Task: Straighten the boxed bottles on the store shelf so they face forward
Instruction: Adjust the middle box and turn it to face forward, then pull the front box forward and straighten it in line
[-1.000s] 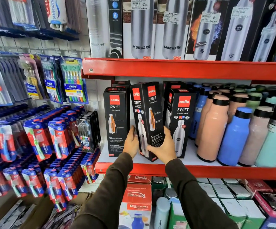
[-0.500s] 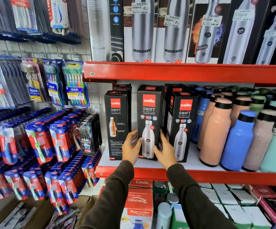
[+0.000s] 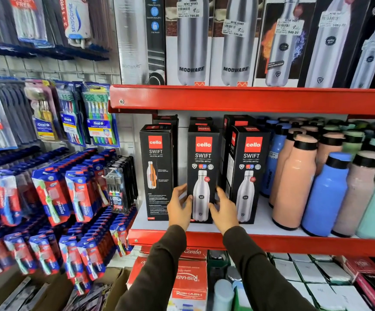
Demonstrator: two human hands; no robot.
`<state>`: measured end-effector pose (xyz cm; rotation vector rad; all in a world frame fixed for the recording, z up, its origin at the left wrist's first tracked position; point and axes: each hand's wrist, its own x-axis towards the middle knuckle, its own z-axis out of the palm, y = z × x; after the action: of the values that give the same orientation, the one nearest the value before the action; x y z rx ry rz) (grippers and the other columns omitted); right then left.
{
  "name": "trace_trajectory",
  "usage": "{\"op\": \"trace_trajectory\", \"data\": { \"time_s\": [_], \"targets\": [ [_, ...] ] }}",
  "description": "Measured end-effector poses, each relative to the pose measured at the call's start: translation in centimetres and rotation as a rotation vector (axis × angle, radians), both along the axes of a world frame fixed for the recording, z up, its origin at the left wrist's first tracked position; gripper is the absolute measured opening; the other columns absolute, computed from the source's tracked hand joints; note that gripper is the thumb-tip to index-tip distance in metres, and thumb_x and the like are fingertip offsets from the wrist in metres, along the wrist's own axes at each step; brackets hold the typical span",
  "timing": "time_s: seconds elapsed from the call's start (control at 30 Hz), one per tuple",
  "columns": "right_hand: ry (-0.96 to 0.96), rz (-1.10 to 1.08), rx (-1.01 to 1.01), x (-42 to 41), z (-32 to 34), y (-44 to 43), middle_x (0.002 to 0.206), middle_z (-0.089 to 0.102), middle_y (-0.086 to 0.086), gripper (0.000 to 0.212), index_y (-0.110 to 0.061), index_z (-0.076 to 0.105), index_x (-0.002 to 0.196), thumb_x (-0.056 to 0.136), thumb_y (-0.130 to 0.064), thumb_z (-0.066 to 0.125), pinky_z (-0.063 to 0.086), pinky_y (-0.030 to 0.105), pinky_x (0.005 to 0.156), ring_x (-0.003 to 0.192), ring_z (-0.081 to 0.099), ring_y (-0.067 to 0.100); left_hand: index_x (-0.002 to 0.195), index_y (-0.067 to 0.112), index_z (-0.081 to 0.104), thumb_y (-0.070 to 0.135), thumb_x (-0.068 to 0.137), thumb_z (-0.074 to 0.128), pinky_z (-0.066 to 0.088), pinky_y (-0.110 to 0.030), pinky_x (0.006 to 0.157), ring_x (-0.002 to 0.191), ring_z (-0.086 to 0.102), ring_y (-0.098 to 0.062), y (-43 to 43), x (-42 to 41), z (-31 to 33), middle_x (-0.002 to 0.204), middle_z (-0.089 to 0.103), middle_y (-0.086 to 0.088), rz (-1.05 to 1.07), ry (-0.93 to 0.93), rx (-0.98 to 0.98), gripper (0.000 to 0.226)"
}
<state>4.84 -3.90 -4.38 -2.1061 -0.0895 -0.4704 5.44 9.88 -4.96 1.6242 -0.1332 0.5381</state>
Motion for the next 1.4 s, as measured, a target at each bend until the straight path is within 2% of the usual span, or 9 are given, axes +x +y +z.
{"op": "trace_trajectory", "data": {
  "time_s": [0.3,0.5,0.7,0.8,0.9,1.0,1.1,1.3,1.4],
  "targets": [
    [-0.021,-0.037,0.042,-0.1,-0.7,0.3,0.133,0.059,0.014,0.055,-0.016,0.042,0.141,0.090,-0.002,0.058,0.043,0.034,0.106,0.125,0.056,0.026,0.129,0.018,0.051,0.008,0.094,0.056,0.042,-0.026,0.105,0.118,0.052,-0.009,-0.3,0.0,-0.5,0.127,0.055,0.006,-0.005,0.014,0.001,0.037],
    [-0.124,-0.154,0.148,-1.1,-2.0,1.3,0.111,0.053,0.006,0.031,-0.018,0.055,0.119,0.090,-0.011,0.061,0.052,0.039,0.092,0.094,0.060,0.023,0.128,0.024,0.050,0.013,0.095,0.055,0.046,-0.024,0.100,0.116,0.056,-0.006,0.2,-1.4,-1.0,0.128,0.059,0.005,0.003,-0.005,-0.041,0.035],
    [-0.309,-0.149,0.208,-2.7,-2.9,3.7,0.091,0.054,0.002,0.020,-0.026,0.051,0.104,0.091,-0.013,0.060,0.050,0.029,0.069,0.076,0.055,0.018,0.123,0.025,0.053,0.020,0.097,0.053,0.051,-0.023,0.087,0.104,0.060,-0.003,2.0,-3.3,-1.5,0.111,0.063,0.007,0.075,-0.126,-0.059,0.027],
    [-0.340,-0.067,0.203,-2.7,-3.1,5.6,0.099,0.060,-0.001,0.018,-0.023,0.057,0.106,0.092,-0.013,0.059,0.053,0.029,0.074,0.084,0.059,0.013,0.123,0.024,0.053,0.019,0.097,0.052,0.050,-0.020,0.088,0.104,0.060,-0.006,3.3,-3.8,-1.1,0.110,0.063,0.005,0.137,-0.198,-0.060,0.027],
    [-0.284,0.027,0.203,-2.3,-2.7,7.8,0.119,0.061,-0.003,0.030,-0.021,0.057,0.124,0.095,-0.014,0.056,0.051,0.019,0.088,0.105,0.059,0.009,0.131,0.025,0.048,0.015,0.096,0.052,0.039,-0.022,0.104,0.120,0.051,-0.006,5.1,-3.5,-0.6,0.123,0.055,0.007,0.260,-0.241,-0.005,0.036],
    [-0.160,0.129,0.180,-1.4,-1.8,9.8,0.137,0.055,0.005,0.042,-0.015,0.047,0.139,0.098,-0.011,0.051,0.046,0.029,0.105,0.125,0.053,0.016,0.146,0.015,0.034,0.017,0.097,0.051,0.024,-0.034,0.117,0.140,0.033,-0.019,6.9,-2.4,0.0,0.148,0.040,-0.006,0.365,-0.157,0.073,0.052],
    [-0.044,0.142,0.115,-0.3,-0.8,11.3,0.147,0.047,0.013,0.048,-0.012,0.037,0.146,0.099,-0.013,0.046,0.035,0.040,0.116,0.138,0.043,0.023,0.152,0.009,0.021,0.018,0.100,0.044,0.015,-0.037,0.122,0.149,0.019,-0.026,8.9,-0.7,0.0,0.160,0.023,-0.013,0.270,-0.015,0.124,0.057],
    [0.063,0.126,0.088,0.7,0.1,12.9,0.144,0.049,0.017,0.050,-0.010,0.031,0.148,0.099,-0.011,0.044,0.035,0.027,0.107,0.134,0.048,0.027,0.140,0.008,0.047,0.015,0.100,0.045,0.046,-0.032,0.103,0.123,0.057,-0.027,11.4,0.6,0.0,0.132,0.060,-0.014,0.075,0.114,0.064,0.040],
    [0.034,0.105,0.126,0.4,0.1,13.2,0.138,0.055,0.017,0.054,-0.010,0.036,0.146,0.095,-0.005,0.051,0.038,0.022,0.100,0.125,0.055,0.024,0.136,0.009,0.053,0.018,0.098,0.050,0.048,-0.034,0.102,0.117,0.061,-0.021,12.5,1.1,-0.2,0.128,0.064,-0.013,0.070,0.113,0.050,0.039]
  ]
}}
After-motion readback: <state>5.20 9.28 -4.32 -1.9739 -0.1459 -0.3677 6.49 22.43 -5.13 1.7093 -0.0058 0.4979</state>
